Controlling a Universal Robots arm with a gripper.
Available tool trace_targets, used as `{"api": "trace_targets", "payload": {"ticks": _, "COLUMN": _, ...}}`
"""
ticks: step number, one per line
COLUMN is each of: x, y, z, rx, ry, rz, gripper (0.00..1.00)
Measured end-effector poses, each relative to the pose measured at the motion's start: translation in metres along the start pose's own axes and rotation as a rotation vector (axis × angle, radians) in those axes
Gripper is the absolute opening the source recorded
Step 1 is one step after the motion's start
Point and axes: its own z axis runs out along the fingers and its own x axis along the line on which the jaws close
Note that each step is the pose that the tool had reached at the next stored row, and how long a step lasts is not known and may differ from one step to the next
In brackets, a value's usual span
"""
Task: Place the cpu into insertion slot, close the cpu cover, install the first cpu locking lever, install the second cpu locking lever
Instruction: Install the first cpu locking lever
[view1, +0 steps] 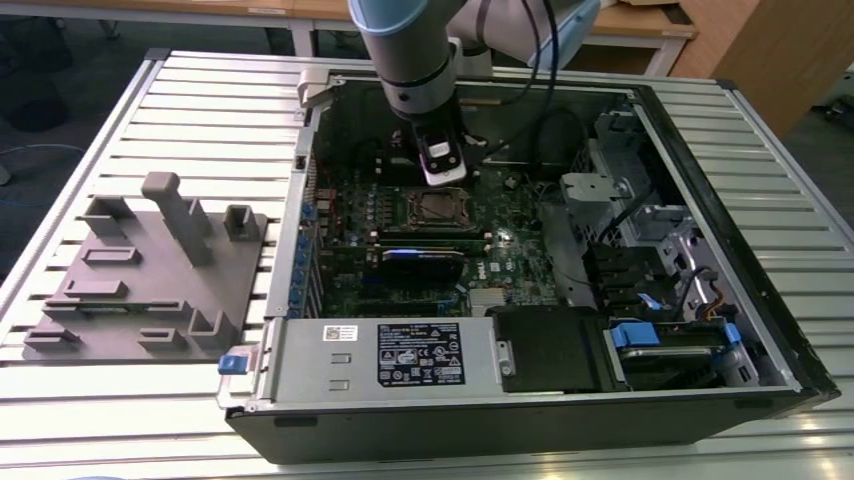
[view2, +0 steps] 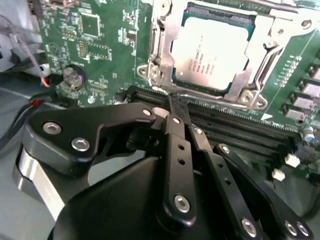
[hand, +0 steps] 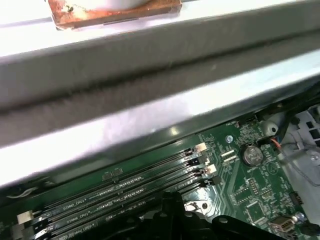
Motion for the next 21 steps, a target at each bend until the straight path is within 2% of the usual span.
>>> {"api": "trace_targets", "payload": {"ticks": 5, "x": -0.0024, "y": 0.0037, "z": -0.0118, "rx": -0.0003, "ry": 0.0001, "rz": 0.0, "gripper": 0.11}}
{"api": "trace_targets", "payload": {"ticks": 11, "x": -0.0025, "y": 0.0039, "z": -0.0124, "rx": -0.0005, "ry": 0.0001, "rz": 0.0, "gripper": 0.11}}
{"api": "trace_targets", "payload": {"ticks": 13, "x": -0.0026, "y": 0.0039, "z": -0.0125, "rx": 0.0029, "ry": 0.0001, "rz": -0.001, "gripper": 0.11}}
{"api": "trace_targets", "payload": {"ticks": 15, "x": -0.0026, "y": 0.0039, "z": -0.0123, "rx": 0.0124, "ry": -0.0012, "rz": -0.003, "gripper": 0.11}}
{"api": "trace_targets", "payload": {"ticks": 17, "x": -0.0026, "y": 0.0038, "z": -0.0121, "rx": 0.0278, "ry": -0.0031, "rz": -0.007, "gripper": 0.11}}
{"api": "trace_targets", "payload": {"ticks": 21, "x": -0.0027, "y": 0.0037, "z": -0.0113, "rx": 0.0746, "ry": -0.0085, "rz": -0.018, "gripper": 0.11}}
